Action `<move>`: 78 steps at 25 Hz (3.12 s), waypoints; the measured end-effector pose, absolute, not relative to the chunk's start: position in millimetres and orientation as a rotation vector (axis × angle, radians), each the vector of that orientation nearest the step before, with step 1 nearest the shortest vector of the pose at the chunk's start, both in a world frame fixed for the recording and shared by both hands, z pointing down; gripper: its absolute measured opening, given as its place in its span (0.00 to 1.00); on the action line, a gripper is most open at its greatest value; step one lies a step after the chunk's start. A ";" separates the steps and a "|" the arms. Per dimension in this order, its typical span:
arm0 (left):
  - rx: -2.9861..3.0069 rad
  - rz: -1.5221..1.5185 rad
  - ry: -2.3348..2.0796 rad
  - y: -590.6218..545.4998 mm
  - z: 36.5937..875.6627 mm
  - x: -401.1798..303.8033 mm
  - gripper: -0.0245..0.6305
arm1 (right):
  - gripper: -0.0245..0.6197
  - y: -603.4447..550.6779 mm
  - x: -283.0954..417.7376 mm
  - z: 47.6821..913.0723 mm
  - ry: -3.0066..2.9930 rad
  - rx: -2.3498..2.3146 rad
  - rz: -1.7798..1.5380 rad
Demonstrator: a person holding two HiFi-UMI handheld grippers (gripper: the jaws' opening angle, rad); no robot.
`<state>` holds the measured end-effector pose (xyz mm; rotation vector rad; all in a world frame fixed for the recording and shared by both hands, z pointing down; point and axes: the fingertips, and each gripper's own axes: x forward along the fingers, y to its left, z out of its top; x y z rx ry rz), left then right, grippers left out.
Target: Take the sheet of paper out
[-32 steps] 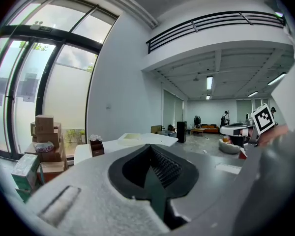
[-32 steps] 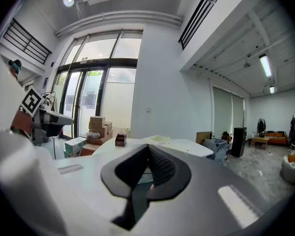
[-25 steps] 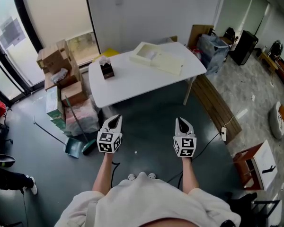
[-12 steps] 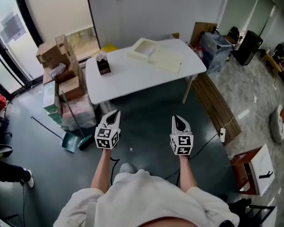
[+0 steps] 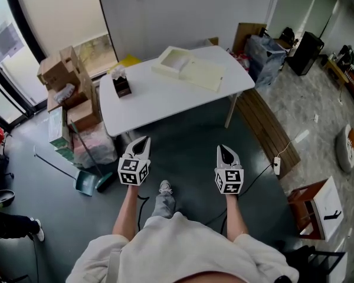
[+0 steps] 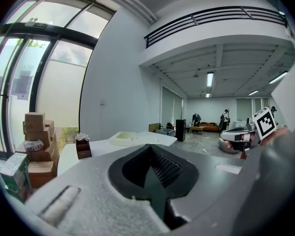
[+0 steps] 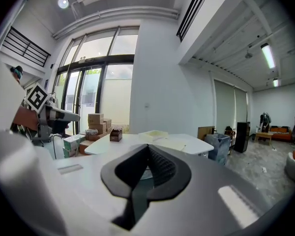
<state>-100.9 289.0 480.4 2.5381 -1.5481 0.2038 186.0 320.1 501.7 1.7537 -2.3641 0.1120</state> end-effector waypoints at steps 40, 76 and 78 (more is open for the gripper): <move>2.580 0.192 -1.406 -41.3 508.0 -171.8 0.04 | 0.04 17.8 124.3 526.8 -2.230 1.866 0.197; 2.377 0.331 -1.720 -353.6 506.8 -120.2 0.04 | 0.04 -367.6 161.4 530.6 -2.513 1.552 0.248; 2.370 0.334 -1.716 -359.7 511.0 -118.4 0.04 | 0.04 -376.9 158.1 532.0 -2.519 1.544 0.254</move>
